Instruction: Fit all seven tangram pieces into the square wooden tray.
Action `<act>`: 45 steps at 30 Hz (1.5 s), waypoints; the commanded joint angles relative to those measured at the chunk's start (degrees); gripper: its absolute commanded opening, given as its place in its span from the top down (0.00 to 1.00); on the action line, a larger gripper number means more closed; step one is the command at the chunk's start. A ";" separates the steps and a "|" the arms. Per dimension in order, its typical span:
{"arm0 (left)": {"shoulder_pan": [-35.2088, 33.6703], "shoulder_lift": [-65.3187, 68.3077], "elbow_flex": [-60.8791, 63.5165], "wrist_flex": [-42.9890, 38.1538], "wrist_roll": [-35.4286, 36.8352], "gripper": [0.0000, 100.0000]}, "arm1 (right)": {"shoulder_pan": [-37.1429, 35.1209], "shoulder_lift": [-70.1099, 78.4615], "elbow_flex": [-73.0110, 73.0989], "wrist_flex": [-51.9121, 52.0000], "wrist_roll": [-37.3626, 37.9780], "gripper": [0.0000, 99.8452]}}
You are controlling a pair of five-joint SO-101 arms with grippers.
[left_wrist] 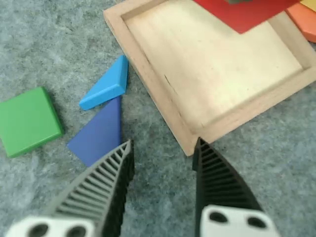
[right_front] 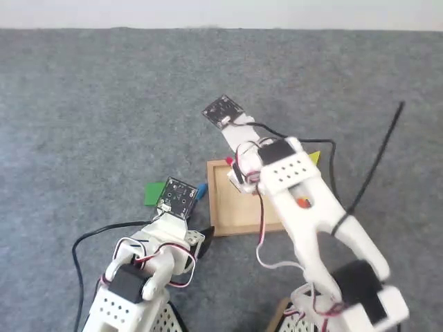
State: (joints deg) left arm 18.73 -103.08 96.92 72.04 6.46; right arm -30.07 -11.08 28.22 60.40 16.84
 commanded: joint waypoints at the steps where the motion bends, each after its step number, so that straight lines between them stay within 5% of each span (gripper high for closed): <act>1: 0.18 -1.05 -0.48 0.35 -0.18 0.80 | -0.48 -5.05 0.88 -2.95 4.13 0.99; 20: 0.18 -1.05 -0.48 0.35 -0.18 0.80 | -0.57 3.21 2.64 -12.70 3.43 0.99; 30: 0.18 -1.05 -0.48 0.35 -0.18 0.80 | 6.02 1.63 2.46 -6.81 1.05 0.99; 39: 0.18 -1.05 -0.48 0.35 -0.18 0.80 | 2.95 0.04 6.15 -5.05 -0.62 0.99; 45: 0.18 -1.05 -0.48 0.35 -0.18 0.80 | 1.36 -0.22 5.71 -3.12 -2.11 0.85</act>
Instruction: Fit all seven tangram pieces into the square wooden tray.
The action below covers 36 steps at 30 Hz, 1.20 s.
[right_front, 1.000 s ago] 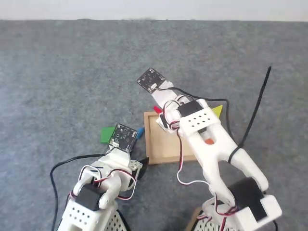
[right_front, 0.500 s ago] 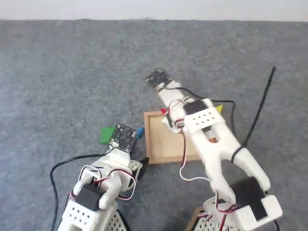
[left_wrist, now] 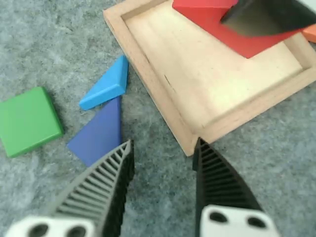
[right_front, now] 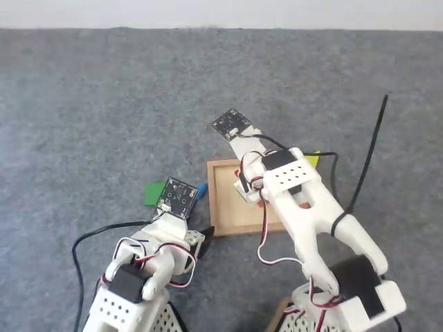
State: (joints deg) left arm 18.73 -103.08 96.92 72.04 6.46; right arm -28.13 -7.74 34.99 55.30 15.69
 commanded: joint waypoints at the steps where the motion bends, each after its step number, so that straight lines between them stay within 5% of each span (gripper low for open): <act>1: 0.18 -1.05 -0.48 0.35 -0.18 0.80 | -0.57 -3.56 -1.76 3.30 -0.88 0.83; 20: 0.18 -1.05 -0.48 0.35 -0.18 0.80 | -12.18 -3.65 -9.93 14.46 -1.05 0.84; 36: 0.18 -1.05 -0.48 0.35 -0.18 0.80 | 0.84 -2.86 0.00 7.87 4.13 0.84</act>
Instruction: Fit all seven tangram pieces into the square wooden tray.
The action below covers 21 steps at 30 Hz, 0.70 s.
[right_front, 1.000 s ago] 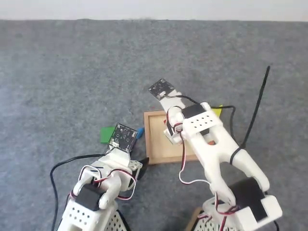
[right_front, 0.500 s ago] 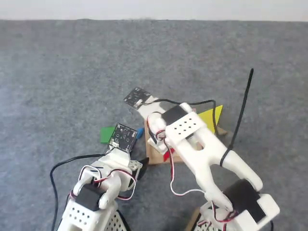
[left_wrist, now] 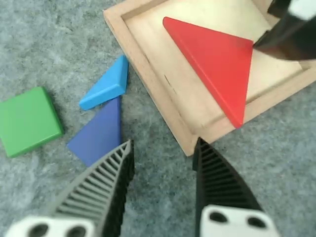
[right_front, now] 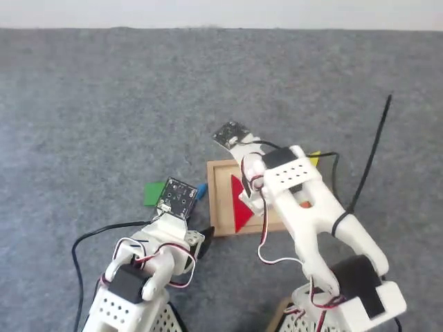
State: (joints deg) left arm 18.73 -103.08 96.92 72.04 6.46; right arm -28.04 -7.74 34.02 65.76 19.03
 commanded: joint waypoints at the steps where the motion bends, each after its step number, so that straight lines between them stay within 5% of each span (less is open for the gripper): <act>1: 0.18 -1.05 -0.48 0.35 -0.18 0.80 | 0.75 -2.86 1.32 -2.95 0.79 0.84; 21: 0.18 -1.05 -0.48 0.35 -0.18 0.80 | -0.22 11.21 -9.49 -7.43 -0.44 0.84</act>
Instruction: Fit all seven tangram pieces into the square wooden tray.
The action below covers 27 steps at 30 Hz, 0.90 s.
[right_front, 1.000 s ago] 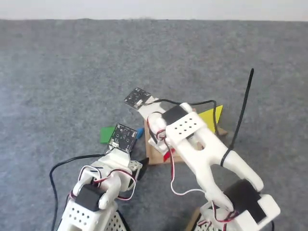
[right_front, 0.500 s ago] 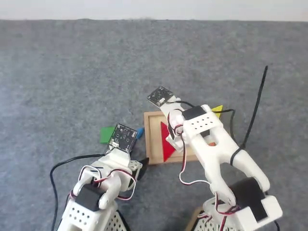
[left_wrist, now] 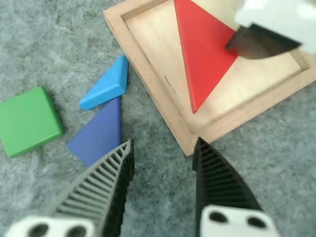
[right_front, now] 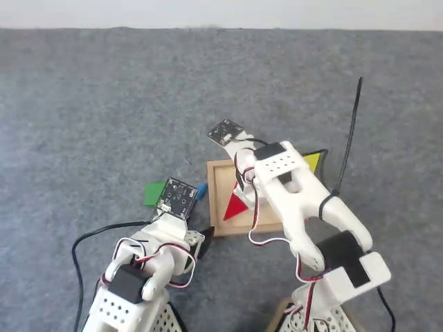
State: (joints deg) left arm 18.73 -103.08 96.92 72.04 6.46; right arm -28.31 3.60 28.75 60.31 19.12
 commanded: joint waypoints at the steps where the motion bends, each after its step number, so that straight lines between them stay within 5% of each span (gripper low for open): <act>1: 0.18 -1.05 -0.48 0.35 -0.18 0.80 | -0.48 -0.04 -4.40 -2.95 -0.44 0.84; 15: 0.18 -1.05 -0.48 0.35 -0.18 0.80 | 9.36 -4.18 -4.92 -5.32 -6.51 0.84; 27: 0.18 -1.05 -0.48 0.35 -0.18 0.80 | 0.66 7.25 -10.02 -4.88 -6.15 0.84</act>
State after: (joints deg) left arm 18.73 -103.08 96.92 72.04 6.46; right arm -24.26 8.97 23.65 55.74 13.14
